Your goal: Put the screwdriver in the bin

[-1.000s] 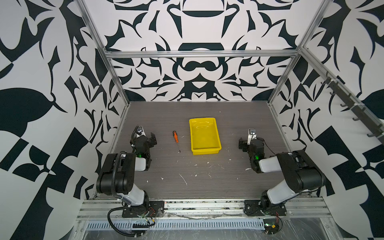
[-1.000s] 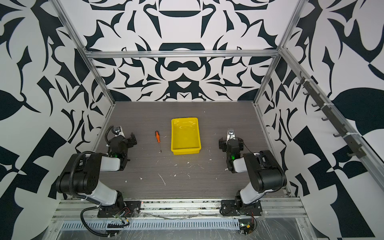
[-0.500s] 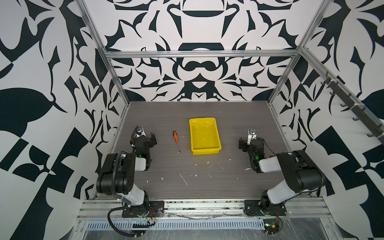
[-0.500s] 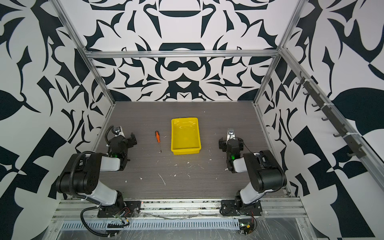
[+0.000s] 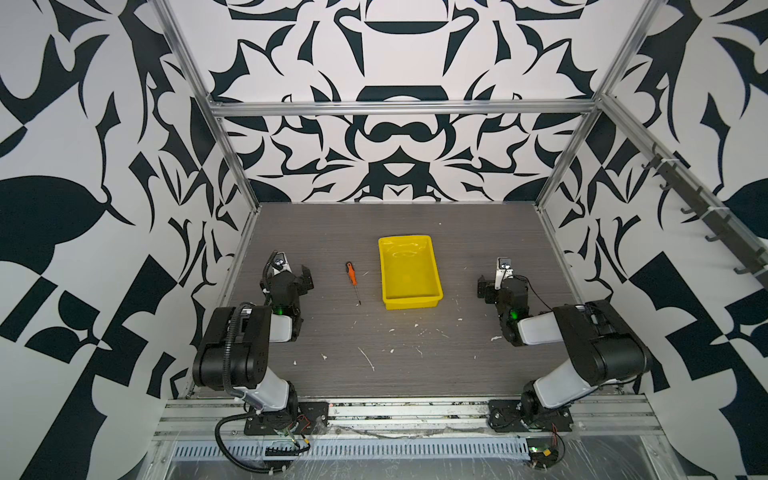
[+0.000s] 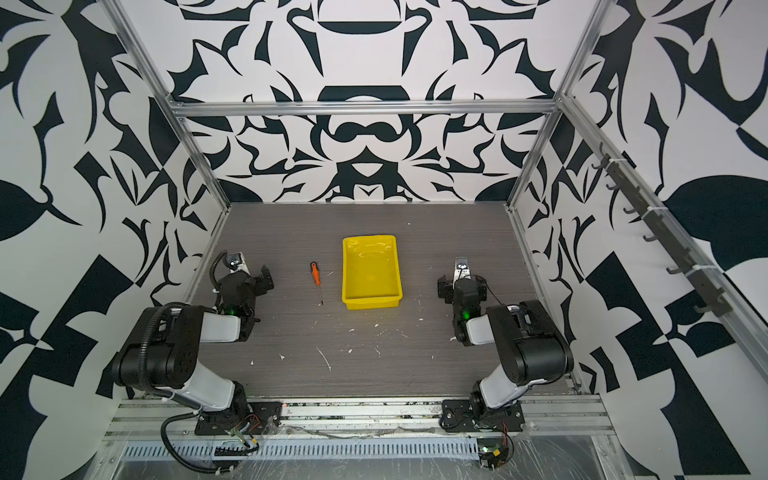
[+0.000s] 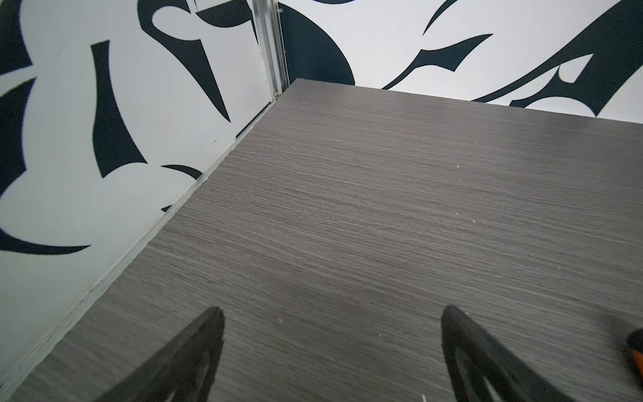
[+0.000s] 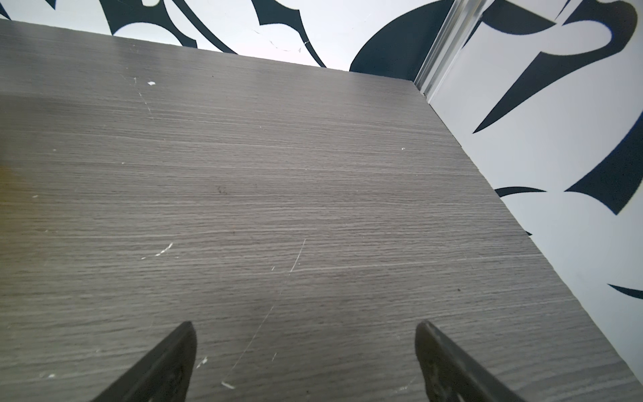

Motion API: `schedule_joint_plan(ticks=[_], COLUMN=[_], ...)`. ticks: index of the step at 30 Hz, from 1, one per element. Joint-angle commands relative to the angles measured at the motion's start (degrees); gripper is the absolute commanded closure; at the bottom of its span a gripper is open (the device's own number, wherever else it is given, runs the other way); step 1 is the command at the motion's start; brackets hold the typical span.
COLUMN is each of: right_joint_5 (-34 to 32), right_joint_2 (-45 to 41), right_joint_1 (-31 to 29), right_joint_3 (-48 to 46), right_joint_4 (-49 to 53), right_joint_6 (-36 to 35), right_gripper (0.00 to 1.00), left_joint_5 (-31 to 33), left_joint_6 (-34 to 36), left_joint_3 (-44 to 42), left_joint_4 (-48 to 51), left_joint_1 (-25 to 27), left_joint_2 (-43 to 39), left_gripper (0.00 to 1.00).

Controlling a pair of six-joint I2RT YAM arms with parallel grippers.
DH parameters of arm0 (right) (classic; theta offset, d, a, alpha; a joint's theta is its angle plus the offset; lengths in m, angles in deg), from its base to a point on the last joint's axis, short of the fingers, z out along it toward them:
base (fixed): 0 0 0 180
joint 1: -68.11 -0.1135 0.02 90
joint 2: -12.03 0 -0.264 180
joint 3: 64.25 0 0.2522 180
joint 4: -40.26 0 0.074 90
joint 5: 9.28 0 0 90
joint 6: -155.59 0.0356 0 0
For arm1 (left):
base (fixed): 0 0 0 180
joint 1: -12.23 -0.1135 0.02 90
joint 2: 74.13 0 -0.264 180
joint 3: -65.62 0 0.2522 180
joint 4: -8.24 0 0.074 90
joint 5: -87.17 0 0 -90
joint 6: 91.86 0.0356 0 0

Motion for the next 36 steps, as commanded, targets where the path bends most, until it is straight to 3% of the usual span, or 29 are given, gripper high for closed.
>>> schedule_joint_plan(ticks=[1,5,7,12,16,20,22,27,33,36], right_joint_5=[-0.1,-0.1,-0.1,1.3,3.2,3.4,2.8,0.7,4.2,-0.5], right_joint_2=[-1.1,-1.1,-1.1,-1.3,-1.9,-4.8,-8.9,-20.1,-28.3,-29.7], right_joint_1=[0.2,0.2,0.2,0.2,0.2,0.1,0.0,-0.1,-0.1,-0.1], right_joint_3=[1.1,1.1,1.1,0.6,-1.0,-2.7,-2.1,6.9,10.8,13.6], right_joint_4=[-1.3,-1.2,-1.3,-1.8,-4.2,-5.3,-0.3,27.9,37.6,43.0], right_joint_6=[0.1,0.1,0.2,-0.2,-0.9,-0.8,-0.3,4.6,8.9,16.3], right_gripper=[0.0,0.0,0.0,0.0,0.0,0.0,0.0,0.0,0.0,0.0], left_joint_5=[-0.4,-7.5,-7.7,-6.4,-8.9,-10.2,-12.5,-16.5,-16.3,-20.0], left_joint_6=[-0.9,2.1,1.7,-3.7,-5.6,-12.0,-12.4,-13.0,-20.8,-23.7], left_joint_3=[-0.8,-1.9,-1.9,12.1,12.1,15.2,17.0,18.5,21.4,24.2], left_joint_4=[-1.1,-1.0,1.3,36.5,37.5,46.7,50.9,55.7,63.0,66.4], left_joint_1=[-0.3,-0.3,-0.2,0.0,1.3,1.4,1.3,1.3,1.2,1.2], left_joint_2=[-0.6,-3.2,-6.4,-16.3,-20.4,-24.5,-25.3,-25.5,-24.8,-23.6], left_gripper=[0.0,0.0,0.0,0.0,0.0,0.0,0.0,0.0,0.0,0.0])
